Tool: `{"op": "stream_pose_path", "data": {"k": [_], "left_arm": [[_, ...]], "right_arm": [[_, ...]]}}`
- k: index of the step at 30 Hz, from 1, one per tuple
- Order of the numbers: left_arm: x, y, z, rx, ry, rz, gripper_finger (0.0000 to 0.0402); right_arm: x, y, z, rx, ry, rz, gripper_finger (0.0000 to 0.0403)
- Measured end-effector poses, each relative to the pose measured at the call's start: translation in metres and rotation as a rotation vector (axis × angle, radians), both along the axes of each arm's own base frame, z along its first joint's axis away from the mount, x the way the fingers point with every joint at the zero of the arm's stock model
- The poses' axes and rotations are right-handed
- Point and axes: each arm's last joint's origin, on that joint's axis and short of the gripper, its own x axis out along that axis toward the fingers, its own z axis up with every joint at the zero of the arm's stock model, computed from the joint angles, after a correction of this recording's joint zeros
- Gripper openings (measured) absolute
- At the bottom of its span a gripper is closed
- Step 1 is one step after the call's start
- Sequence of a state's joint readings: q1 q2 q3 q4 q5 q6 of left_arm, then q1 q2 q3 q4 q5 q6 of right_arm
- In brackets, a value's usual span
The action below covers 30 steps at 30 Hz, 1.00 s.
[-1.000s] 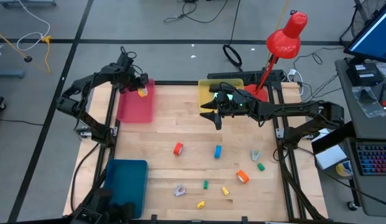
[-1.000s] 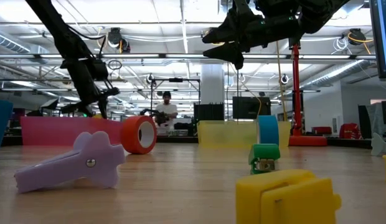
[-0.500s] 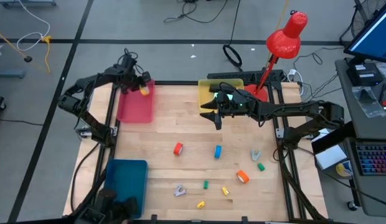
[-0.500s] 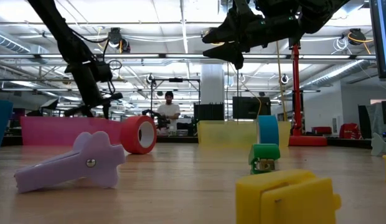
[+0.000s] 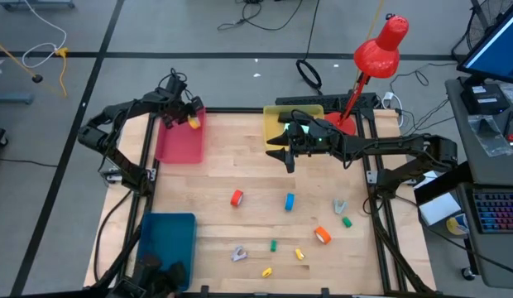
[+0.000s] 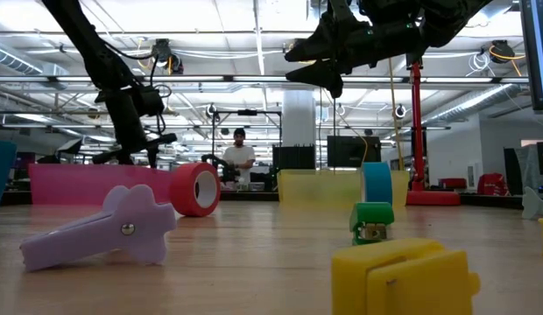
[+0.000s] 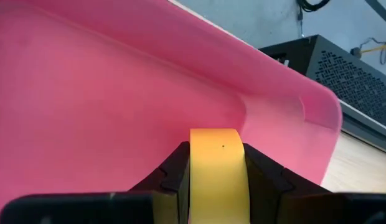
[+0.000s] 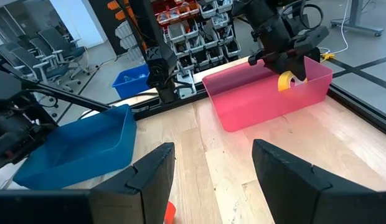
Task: Pick and place Stapler, Stapler remover, tape
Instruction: Put the yellow tape into the pink bin
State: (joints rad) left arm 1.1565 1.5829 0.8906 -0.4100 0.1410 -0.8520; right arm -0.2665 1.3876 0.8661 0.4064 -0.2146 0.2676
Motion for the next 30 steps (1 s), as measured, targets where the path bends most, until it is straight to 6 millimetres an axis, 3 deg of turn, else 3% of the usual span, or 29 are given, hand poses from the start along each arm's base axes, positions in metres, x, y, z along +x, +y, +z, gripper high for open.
{"op": "stream_pose_path", "data": {"k": [30], "left_arm": [[0.0082, -0.007, -0.0035, 0.012, 0.054, -0.066, 0.0103]], "right_arm": [[0.0, 0.0007, 0.0001, -0.001, -0.001, 0.026, 0.0208]]}}
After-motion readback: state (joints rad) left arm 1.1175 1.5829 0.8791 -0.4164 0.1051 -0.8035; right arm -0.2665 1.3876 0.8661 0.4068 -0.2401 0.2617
